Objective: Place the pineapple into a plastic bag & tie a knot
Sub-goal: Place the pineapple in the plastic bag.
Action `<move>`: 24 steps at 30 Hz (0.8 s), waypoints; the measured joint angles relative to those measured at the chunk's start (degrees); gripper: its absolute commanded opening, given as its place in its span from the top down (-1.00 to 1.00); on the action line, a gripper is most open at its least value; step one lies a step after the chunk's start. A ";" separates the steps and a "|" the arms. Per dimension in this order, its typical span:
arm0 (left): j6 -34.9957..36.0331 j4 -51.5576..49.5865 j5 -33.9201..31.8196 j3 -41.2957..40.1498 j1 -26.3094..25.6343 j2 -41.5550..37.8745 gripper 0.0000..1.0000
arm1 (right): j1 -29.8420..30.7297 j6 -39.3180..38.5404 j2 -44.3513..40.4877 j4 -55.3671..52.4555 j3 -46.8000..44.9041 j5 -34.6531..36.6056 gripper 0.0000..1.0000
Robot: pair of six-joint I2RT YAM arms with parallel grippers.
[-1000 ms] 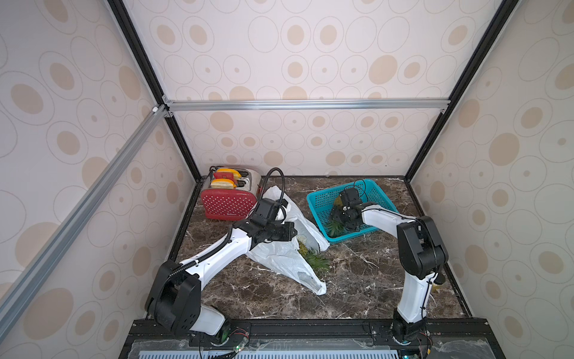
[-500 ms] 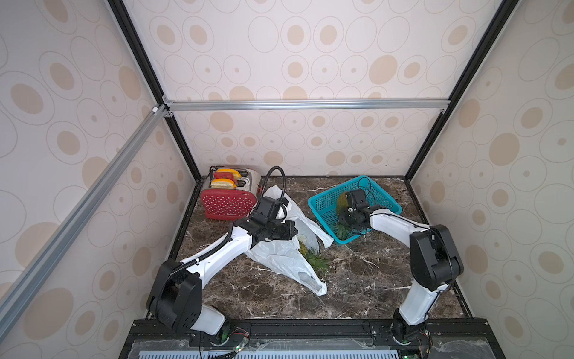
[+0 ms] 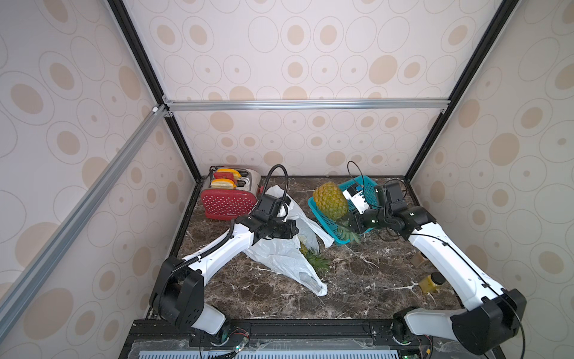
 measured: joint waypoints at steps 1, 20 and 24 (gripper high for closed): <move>0.31 -0.17 0.28 0.26 0.00 0.11 1.00 | 0.17 -1.51 -0.39 -1.79 0.00 -1.88 1.00; 6.54 -4.55 3.06 3.30 0.00 0.26 1.00 | 2.84 -9.42 12.04 -8.66 -6.51 -1.05 1.00; 7.19 -4.48 5.25 3.30 0.00 -0.02 1.00 | 3.21 -9.33 11.23 -6.45 -6.95 6.03 1.00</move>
